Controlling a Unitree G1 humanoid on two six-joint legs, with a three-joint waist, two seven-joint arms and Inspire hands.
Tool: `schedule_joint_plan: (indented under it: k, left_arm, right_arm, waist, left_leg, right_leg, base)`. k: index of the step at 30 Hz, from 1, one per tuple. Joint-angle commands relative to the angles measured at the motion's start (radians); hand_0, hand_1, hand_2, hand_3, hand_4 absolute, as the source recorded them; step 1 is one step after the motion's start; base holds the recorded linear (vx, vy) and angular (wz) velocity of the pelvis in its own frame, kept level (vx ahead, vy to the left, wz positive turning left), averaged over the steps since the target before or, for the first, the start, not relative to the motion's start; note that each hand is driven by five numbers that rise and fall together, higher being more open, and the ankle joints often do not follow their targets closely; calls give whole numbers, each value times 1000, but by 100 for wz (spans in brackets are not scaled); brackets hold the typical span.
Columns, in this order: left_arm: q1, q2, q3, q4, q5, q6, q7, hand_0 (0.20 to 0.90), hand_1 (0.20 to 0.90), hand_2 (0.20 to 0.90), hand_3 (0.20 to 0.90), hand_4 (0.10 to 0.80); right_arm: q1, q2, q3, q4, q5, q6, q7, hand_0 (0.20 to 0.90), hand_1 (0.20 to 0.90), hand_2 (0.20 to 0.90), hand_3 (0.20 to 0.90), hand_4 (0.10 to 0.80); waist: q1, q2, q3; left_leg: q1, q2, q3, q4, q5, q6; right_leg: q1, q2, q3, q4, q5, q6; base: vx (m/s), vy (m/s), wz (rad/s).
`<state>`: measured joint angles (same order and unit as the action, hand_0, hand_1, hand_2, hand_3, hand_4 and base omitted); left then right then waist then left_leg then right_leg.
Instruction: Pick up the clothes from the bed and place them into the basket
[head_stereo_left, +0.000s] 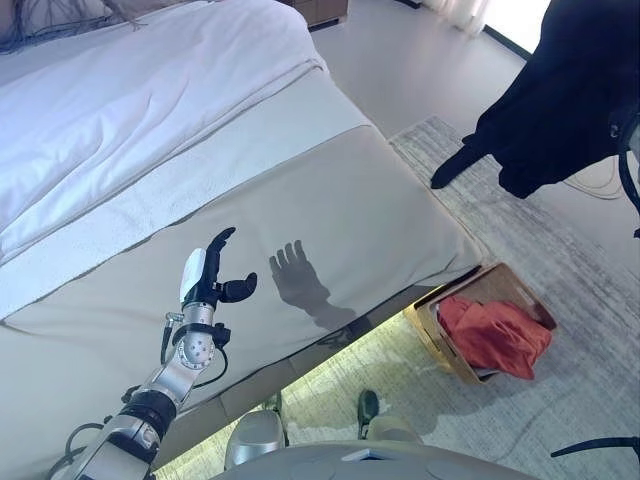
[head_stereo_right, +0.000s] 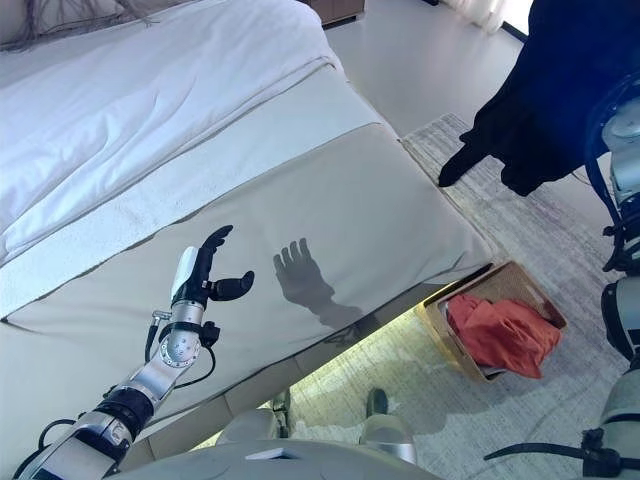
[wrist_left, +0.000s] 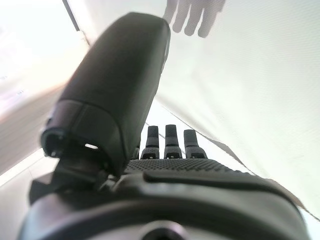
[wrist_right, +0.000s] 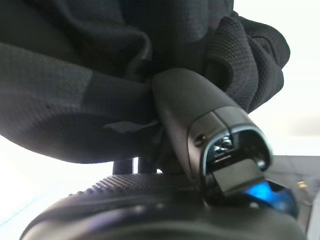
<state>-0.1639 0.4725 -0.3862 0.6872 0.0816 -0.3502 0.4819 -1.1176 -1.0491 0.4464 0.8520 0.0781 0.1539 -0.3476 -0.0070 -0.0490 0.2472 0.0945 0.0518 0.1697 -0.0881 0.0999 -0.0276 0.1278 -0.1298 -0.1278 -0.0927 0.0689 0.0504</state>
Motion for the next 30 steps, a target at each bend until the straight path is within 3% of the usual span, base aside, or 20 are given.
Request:
schedule_joint_plan:
  k: [1,15,26,30]
  left_arm:
    - [-32,8,-39,10,31,-66,6,900,900,900,900,800]
    - [-66,0,-45,-6,49,-58,-21,900,900,900,900,800]
    - [-72,-3,-45,-23,55,-65,-35,900,900,900,900,800]
    - [-81,-10,-44,-18,55,-65,-30,900,900,900,900,800]
  right_arm:
    - [-105,-108,35,-60,-15,-25,-103,300,300,300,200,100]
    - [56,-108,-40,-45,-44,29,-43,300,300,300,200,100]
    - [162,-47,-111,56,-33,-12,17,300,300,300,200,100]
    - [166,-27,-89,80,-62,-23,51,300,300,300,200,100]
  waist:
    - [-6,-14,-171]
    - [-58,5,-141]
    - [-69,37,-105]
    - [-70,52,-94]
  left_leg:
    - [30,69,17,1,-112,-49]
    - [29,81,54,1,-110,-57]
    - [20,77,50,1,-108,-64]
    - [15,76,49,1,-103,-65]
  right_leg:
    - [-48,21,16,5,-17,31]
    - [-85,38,65,5,-10,28]
    - [-103,39,74,5,-11,20]
    - [-111,37,71,5,-10,17]
  base:
    - [5,-26,-15]
    - [-6,-48,-15]
    - [5,-39,-5]
    - [0,0,0]
